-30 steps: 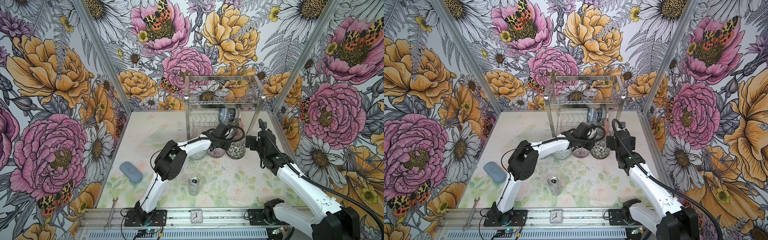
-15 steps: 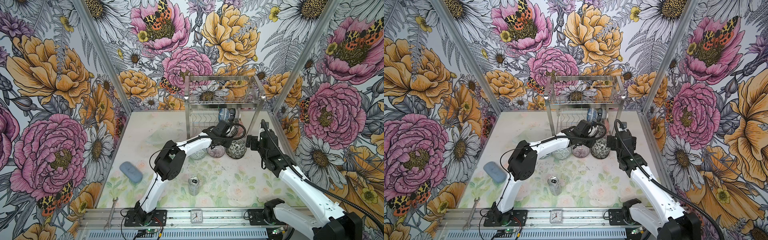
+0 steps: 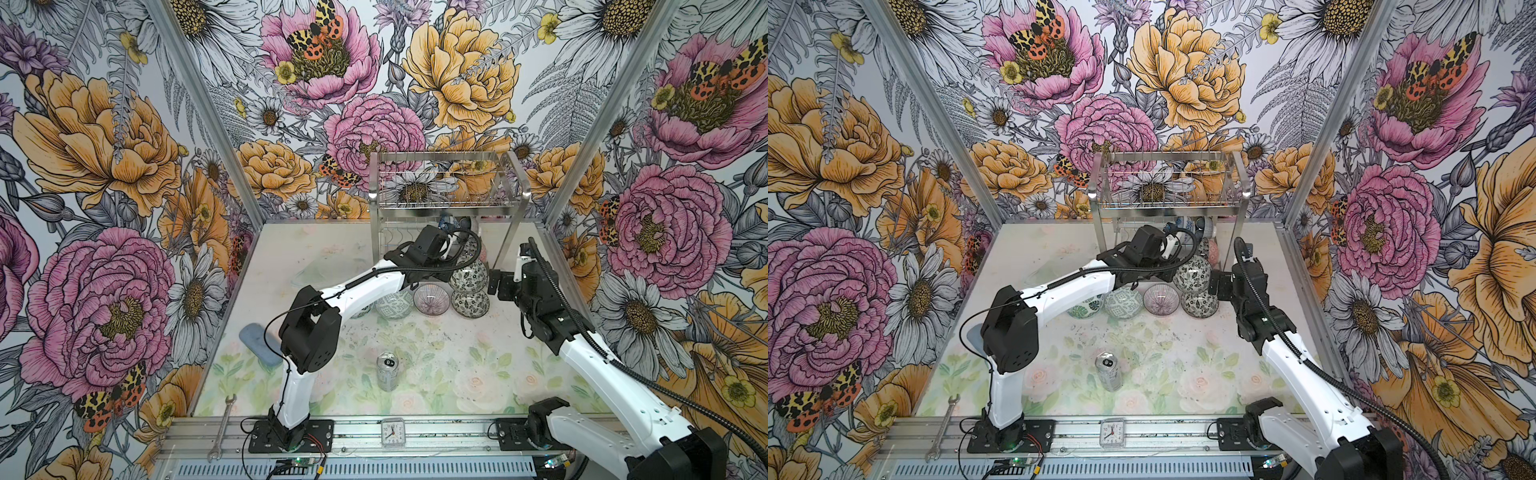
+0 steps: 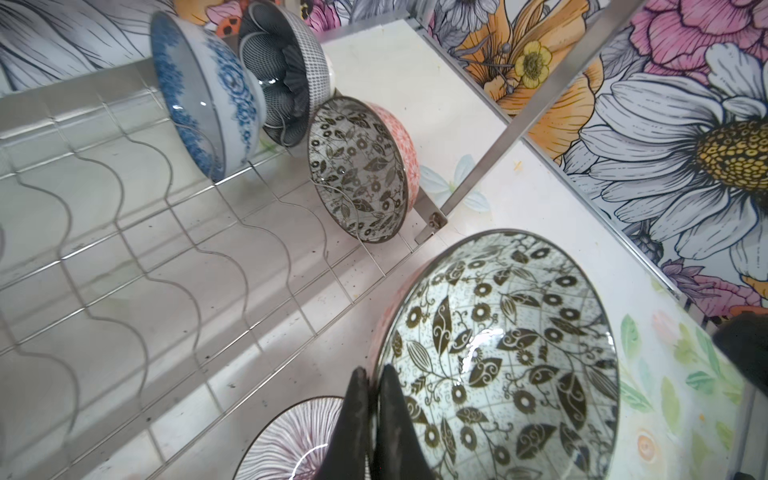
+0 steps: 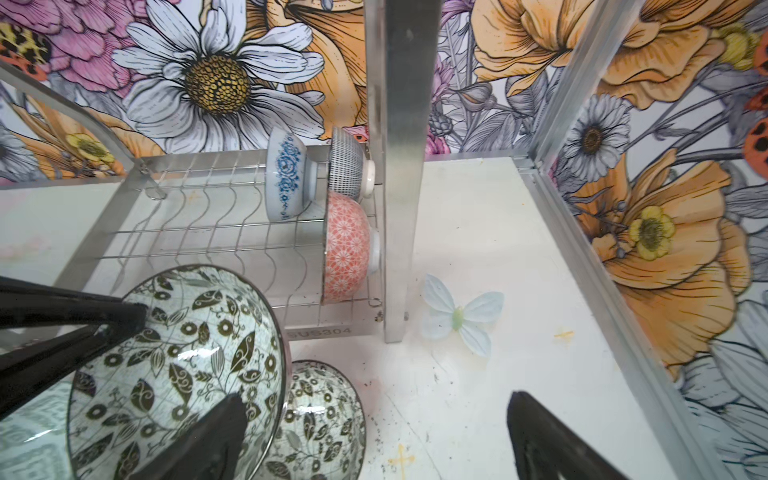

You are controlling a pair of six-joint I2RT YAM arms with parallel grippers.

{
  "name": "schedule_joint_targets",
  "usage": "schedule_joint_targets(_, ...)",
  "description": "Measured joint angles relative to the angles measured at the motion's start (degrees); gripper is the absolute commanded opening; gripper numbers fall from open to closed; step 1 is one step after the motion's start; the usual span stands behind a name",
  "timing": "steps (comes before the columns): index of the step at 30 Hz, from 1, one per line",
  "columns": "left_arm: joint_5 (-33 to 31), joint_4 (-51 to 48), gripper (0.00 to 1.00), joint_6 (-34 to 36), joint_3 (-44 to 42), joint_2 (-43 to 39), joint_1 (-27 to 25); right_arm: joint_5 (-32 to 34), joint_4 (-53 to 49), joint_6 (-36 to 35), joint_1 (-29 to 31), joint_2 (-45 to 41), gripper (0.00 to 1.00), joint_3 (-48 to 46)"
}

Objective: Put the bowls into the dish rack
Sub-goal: 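Lift the black-leaf bowl with left gripper while right gripper grasps its rim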

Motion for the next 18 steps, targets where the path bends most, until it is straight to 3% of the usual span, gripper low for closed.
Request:
schedule_joint_targets(9,-3.87,8.2,0.0,-1.46,-15.3,-9.6,4.11,-9.88,5.03,8.46,2.03,4.87,1.0,1.38)
schedule_joint_targets(18,-4.92,13.25,0.0,-2.56,-20.09,-13.51,4.48,-11.93,9.97,13.57,8.48,14.73,0.96,6.23)
